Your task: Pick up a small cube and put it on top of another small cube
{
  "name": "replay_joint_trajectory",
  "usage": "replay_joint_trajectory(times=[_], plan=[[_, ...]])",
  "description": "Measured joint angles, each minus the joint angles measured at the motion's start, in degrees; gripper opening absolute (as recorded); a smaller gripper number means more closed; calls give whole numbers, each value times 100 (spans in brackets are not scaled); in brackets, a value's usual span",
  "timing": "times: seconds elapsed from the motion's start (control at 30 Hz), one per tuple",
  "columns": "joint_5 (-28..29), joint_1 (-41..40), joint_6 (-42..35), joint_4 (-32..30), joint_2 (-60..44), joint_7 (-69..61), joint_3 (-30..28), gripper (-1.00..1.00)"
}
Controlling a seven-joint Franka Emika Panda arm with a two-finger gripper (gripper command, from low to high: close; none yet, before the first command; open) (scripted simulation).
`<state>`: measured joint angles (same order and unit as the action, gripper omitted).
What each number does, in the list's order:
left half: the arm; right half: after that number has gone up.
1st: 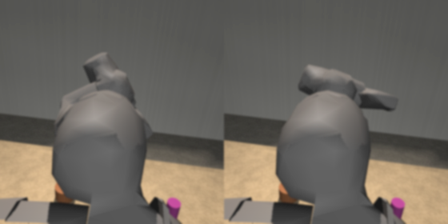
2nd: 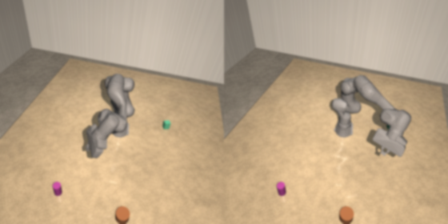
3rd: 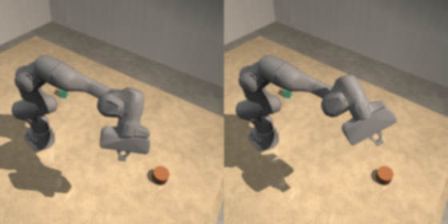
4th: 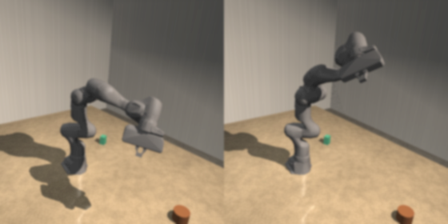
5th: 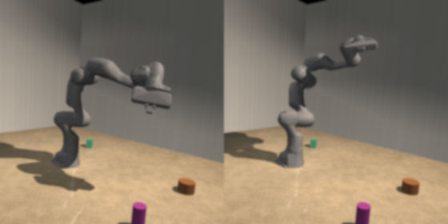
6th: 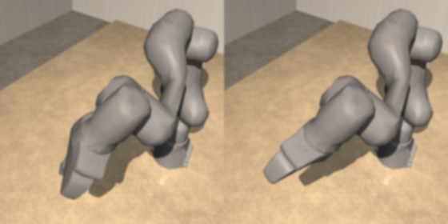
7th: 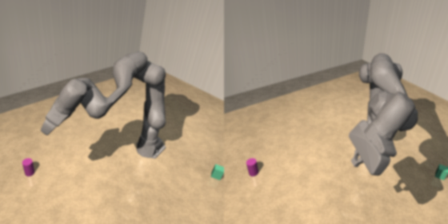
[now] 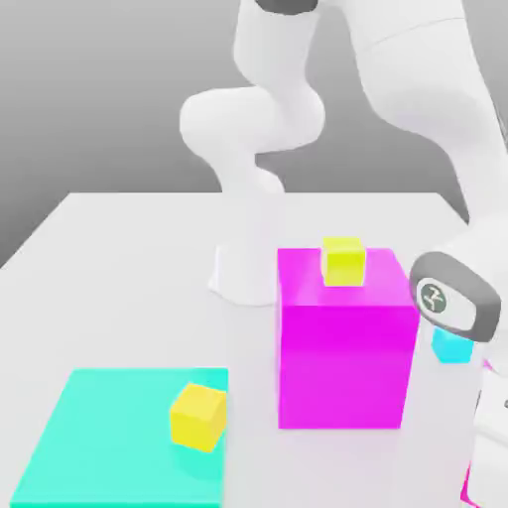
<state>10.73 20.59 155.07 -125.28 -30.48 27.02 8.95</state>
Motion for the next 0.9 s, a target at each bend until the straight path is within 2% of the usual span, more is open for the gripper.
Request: replay_joint_trajectory(times=[0.13,0.57,0.9], plan=[[-87,-48,-207,-58,263,-66,70,-100],[-545,-498,-1861,-1038,2954,-1595,266,-100],[-990,-436,-3066,-1879,5047,-3119,-105,-100]])
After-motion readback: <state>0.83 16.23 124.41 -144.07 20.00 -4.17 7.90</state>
